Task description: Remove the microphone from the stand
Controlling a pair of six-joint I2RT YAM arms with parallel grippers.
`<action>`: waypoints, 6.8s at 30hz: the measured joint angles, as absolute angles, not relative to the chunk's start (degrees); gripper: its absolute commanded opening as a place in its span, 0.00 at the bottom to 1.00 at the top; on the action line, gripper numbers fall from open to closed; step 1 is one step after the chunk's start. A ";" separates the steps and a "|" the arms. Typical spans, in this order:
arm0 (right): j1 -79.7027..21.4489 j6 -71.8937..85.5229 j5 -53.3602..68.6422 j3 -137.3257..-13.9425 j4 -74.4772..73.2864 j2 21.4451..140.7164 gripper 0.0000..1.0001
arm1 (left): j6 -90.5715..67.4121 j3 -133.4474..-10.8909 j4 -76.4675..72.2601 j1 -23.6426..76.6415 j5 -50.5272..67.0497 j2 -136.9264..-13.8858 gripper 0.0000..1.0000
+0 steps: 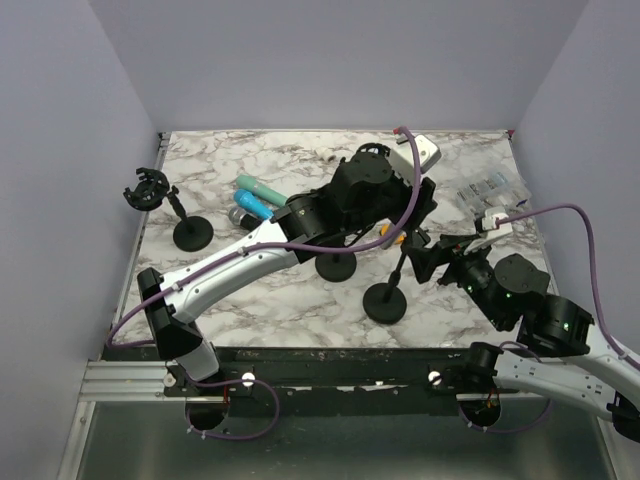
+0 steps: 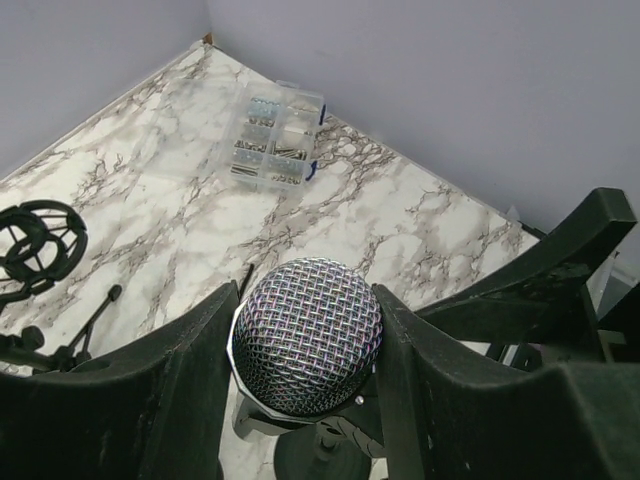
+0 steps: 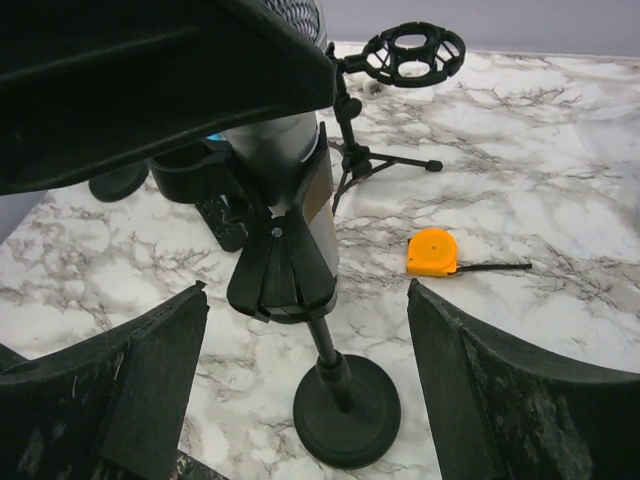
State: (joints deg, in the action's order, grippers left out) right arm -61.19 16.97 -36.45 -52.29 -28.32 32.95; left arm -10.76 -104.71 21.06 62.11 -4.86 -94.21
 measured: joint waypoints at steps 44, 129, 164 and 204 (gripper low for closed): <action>-61.45 6.81 -35.20 -45.45 -12.01 39.79 0.01 | -7.40 -113.97 25.74 63.05 -13.32 -88.44 0.00; -61.45 8.05 -35.29 -43.83 -11.90 37.12 0.01 | -87.68 -25.76 -0.67 -4.75 6.52 -71.40 0.96; -61.45 -6.83 -42.48 -37.60 14.72 46.11 0.40 | -57.12 -59.55 15.44 4.23 17.43 -48.60 0.96; -61.45 22.52 -42.37 -63.57 -28.32 49.15 0.31 | -31.46 -53.43 11.62 9.72 17.82 -46.09 0.94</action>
State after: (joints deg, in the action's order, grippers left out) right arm -61.45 22.52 -42.37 -63.57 -28.32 49.15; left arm -31.46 -53.43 11.62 9.72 17.82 -46.09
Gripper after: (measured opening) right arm 0.314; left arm 0.945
